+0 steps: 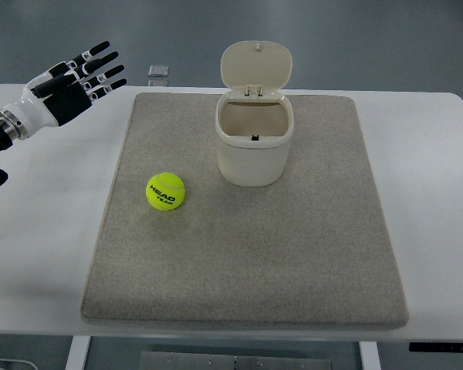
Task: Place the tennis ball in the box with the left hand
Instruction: 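Move the left hand down toward the yellow tennis ball on the mat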
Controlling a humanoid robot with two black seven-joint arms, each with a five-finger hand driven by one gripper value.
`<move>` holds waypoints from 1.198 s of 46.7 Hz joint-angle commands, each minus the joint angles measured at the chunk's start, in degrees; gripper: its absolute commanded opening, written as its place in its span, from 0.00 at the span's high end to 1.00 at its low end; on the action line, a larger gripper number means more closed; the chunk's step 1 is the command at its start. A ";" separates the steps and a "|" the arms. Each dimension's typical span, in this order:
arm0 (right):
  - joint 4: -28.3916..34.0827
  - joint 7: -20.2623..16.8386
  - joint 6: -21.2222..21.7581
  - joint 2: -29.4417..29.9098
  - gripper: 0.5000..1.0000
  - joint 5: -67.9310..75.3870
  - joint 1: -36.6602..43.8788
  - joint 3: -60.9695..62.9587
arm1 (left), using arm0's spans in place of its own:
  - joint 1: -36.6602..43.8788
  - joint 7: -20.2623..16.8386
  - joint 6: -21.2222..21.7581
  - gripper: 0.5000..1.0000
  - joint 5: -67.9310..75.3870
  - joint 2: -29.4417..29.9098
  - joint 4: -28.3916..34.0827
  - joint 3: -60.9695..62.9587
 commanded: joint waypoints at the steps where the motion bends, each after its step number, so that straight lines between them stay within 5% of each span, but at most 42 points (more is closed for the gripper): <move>1: 0.00 0.00 0.00 0.00 0.12 0.00 0.00 0.00 | -0.01 -0.01 -0.18 0.02 0.00 0.00 -0.10 0.00; 21: 0.00 0.00 0.00 0.00 0.12 0.00 0.00 0.00 | -0.18 -0.10 0.79 0.02 1.05 0.52 0.16 0.26; 29: 0.00 0.00 0.00 0.00 0.12 0.00 0.00 0.00 | -0.36 -0.19 -2.28 0.02 2.45 1.67 0.42 0.35; 41: 0.00 0.00 0.00 0.00 0.12 0.00 0.00 0.00 | -3.52 -1.33 -2.75 0.02 23.35 6.24 -0.45 0.00; 56: 0.00 0.00 0.00 0.00 0.12 0.00 0.00 0.00 | -3.87 -10.73 -2.75 0.03 48.05 10.54 -4.14 -0.88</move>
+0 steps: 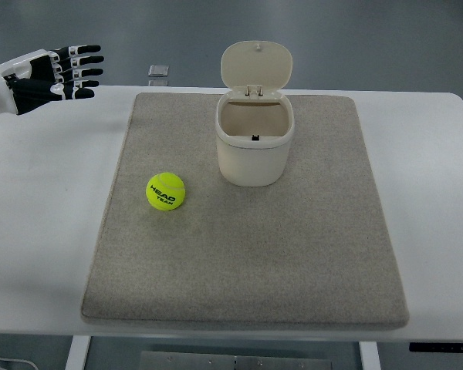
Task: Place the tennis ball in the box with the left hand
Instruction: 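Move the left hand down toward the yellow tennis ball on the mat, then close the left hand's fingers around the tennis ball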
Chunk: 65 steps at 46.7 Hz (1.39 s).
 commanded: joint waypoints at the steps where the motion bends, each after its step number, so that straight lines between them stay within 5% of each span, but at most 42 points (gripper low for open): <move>1: 0.00 0.00 0.00 0.00 0.12 0.00 0.00 0.00 | 0.18 -2.12 0.02 0.03 7.45 1.50 -2.42 -0.30; 9: 0.00 0.00 0.00 0.00 0.12 0.00 0.00 0.00 | 0.71 -7.39 0.02 0.05 18.70 3.62 -6.03 -0.66; 17: 0.00 0.00 0.00 0.00 0.12 0.00 0.00 0.00 | 0.79 -8.19 1.00 0.08 31.36 4.67 -9.46 -0.66; 39: 0.00 0.00 0.00 0.00 0.12 0.00 0.00 0.00 | 3.26 -18.29 20.07 0.08 61.69 5.11 -21.67 0.66; 53: 0.00 0.00 0.00 0.00 0.12 0.00 0.00 0.00 | 3.08 -18.65 22.71 0.20 72.32 1.34 -24.31 3.91; 65: 0.00 0.00 0.00 0.00 0.12 0.00 0.00 0.00 | 2.82 -18.30 29.21 0.29 75.14 -2.01 -23.79 7.07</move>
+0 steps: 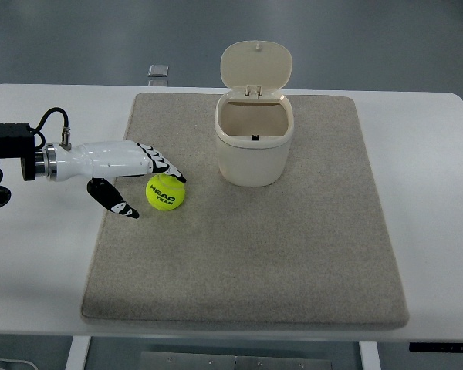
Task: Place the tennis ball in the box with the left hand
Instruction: 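Close the left hand's fingers around the tennis ball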
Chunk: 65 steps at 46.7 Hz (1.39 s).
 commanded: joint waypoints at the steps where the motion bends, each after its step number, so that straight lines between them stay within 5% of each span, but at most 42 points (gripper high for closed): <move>1: 0.00 0.00 0.00 0.00 0.12 0.00 0.00 0.00 | -0.28 0.20 1.33 0.29 0.27 -1.03 0.50 1.07; 11: 0.00 0.00 0.00 0.00 0.12 0.00 0.00 0.00 | -0.46 0.37 2.21 0.43 3.43 -2.44 2.78 1.34; 32: 0.00 0.00 0.00 0.00 0.12 0.00 0.00 0.00 | -0.55 0.55 4.14 0.44 3.69 -4.46 4.11 1.42; 53: 0.00 0.00 0.00 0.00 0.12 0.00 0.00 0.00 | -1.34 0.55 4.67 0.26 3.96 -4.38 7.10 1.42; 65: 0.00 0.00 0.00 0.00 0.12 0.00 0.00 0.00 | -1.95 0.55 4.76 0.28 5.01 -4.46 7.18 1.42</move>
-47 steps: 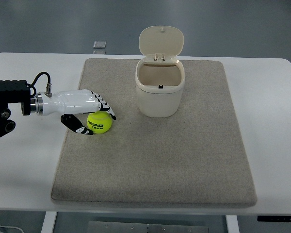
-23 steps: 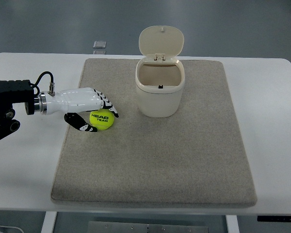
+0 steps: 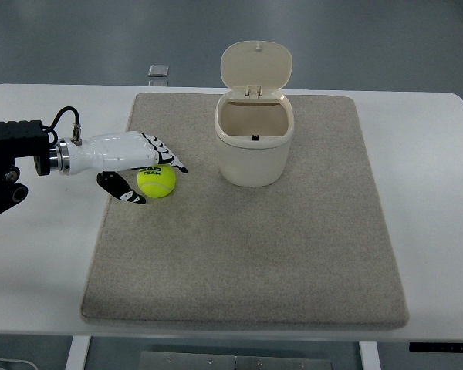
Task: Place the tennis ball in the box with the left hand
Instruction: 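Close the left hand's fingers around the tennis ball, then lift the held ball and carry it over the open cream bin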
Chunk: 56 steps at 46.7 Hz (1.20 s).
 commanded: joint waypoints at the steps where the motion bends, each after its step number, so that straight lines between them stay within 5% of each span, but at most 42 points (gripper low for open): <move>1: 0.00 0.00 0.00 0.00 0.12 0.00 0.00 0.00 | -0.16 -0.01 0.00 0.28 0.54 -0.01 0.09 0.00; 21: 0.00 0.00 0.00 0.00 0.12 0.00 0.00 0.00 | -0.69 -0.01 0.88 0.41 2.65 -0.01 1.93 0.17; 31: 0.00 0.00 0.00 0.00 0.12 0.00 0.00 0.00 | -0.77 -0.01 0.88 0.74 2.65 -0.10 1.93 0.70; 38: 0.00 0.00 0.00 0.00 0.12 0.00 0.00 0.00 | -0.95 -0.01 0.88 0.85 2.65 -0.10 1.93 0.96; 40: 0.00 0.00 0.00 0.00 0.12 0.00 0.00 0.00 | -1.12 0.08 0.88 1.00 2.65 -0.10 1.85 0.96; 48: 0.00 0.00 0.00 0.00 0.12 0.00 0.00 0.00 | -2.70 -0.18 0.97 1.00 2.30 1.48 0.27 0.52; 56: 0.00 0.00 0.00 0.00 0.12 0.00 0.00 0.00 | -7.89 -0.80 1.23 1.00 1.95 9.12 -7.37 0.35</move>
